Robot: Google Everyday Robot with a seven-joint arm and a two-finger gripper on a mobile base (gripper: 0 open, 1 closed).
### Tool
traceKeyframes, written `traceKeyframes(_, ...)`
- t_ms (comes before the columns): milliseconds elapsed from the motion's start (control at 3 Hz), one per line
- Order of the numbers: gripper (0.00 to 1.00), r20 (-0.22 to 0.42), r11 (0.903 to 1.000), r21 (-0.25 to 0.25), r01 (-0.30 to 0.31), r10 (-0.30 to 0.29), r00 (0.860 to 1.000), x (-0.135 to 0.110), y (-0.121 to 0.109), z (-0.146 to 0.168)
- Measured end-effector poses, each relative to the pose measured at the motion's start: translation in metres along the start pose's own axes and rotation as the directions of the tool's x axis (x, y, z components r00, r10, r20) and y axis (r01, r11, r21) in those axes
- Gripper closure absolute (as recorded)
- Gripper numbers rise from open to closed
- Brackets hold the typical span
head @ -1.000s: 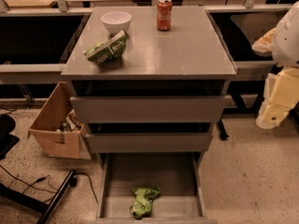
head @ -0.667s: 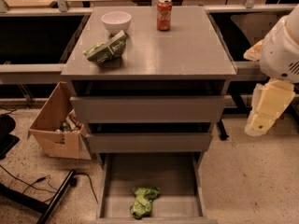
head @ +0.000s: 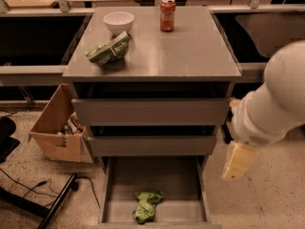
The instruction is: Pick green rice chip bag from bottom drawer and place on counter
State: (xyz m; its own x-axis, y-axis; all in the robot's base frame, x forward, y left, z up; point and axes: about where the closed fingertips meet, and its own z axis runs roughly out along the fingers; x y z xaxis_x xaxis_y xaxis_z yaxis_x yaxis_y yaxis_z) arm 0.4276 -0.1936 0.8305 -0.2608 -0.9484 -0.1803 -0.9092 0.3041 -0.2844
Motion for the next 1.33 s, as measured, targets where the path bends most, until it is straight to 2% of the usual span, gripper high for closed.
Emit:
traceKeyframes(333,0.00,-0.027,0.9998,0.014,-0.018,0.018,0.999,0.018,0.024,0.066)
traceKeyframes(667,0.00,0.011,0.9964,0.062,-0.059,0.058,0.998,0.017,0.017,0.118)
traceKeyframes(1000,0.00,0.051,0.9913,0.111,-0.071,0.065,0.997,0.009,0.004,0.119)
traceKeyframes(1333,0.00,0.051,0.9913,0.111,-0.070,0.065,0.997,0.009,0.004,0.119)
